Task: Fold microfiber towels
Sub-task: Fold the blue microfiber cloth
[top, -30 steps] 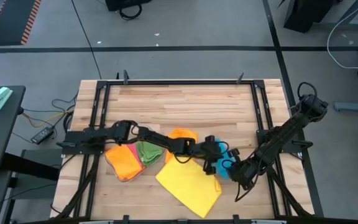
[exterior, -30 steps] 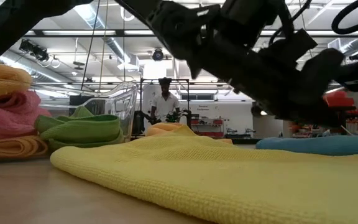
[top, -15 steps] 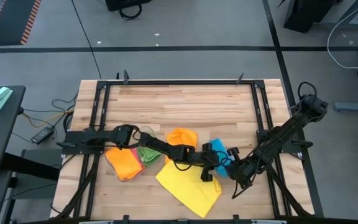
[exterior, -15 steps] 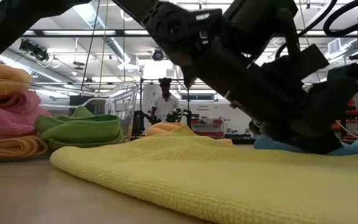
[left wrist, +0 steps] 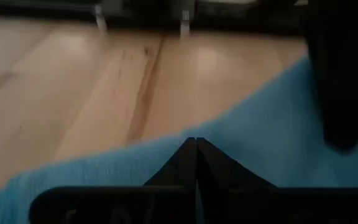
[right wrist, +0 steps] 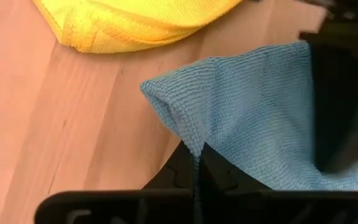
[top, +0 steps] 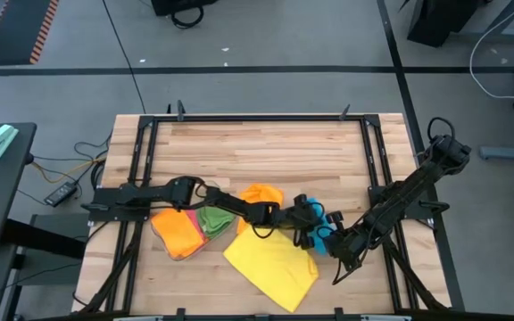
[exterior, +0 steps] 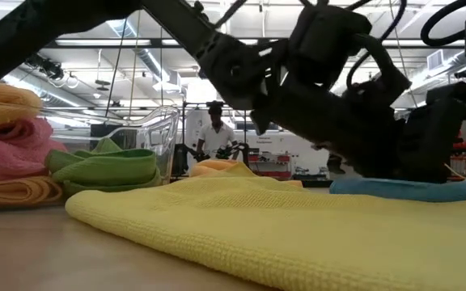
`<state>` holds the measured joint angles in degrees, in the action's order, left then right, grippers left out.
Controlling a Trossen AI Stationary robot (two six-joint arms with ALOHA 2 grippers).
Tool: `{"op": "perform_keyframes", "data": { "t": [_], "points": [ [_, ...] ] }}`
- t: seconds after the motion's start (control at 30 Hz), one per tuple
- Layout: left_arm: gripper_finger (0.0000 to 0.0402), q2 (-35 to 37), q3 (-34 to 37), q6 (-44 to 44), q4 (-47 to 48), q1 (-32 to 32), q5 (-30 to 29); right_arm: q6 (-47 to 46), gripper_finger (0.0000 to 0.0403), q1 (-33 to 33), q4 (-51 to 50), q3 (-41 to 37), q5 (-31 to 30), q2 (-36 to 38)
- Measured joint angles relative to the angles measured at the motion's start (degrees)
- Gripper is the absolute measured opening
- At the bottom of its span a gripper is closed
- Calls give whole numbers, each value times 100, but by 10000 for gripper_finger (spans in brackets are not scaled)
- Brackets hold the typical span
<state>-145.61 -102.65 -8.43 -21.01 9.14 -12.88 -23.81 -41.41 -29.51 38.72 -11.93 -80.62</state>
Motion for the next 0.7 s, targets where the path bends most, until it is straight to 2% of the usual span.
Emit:
{"op": "perform_keyframes", "data": {
  "t": [0.17, 0.4, 0.7],
  "points": [
    [29, -214, -9, -233, -177, -63, 25, 0, 5, 0, 38, 0, -7, 0],
    [6, -238, -22, -143, -27, -63, 101, -26, 5, 0, 48, 0, -15, 0],
    [26, 356, -3, 263, 579, 19, 115, -26, 5, -2, -6, 2, 0, 0]
  ]
}}
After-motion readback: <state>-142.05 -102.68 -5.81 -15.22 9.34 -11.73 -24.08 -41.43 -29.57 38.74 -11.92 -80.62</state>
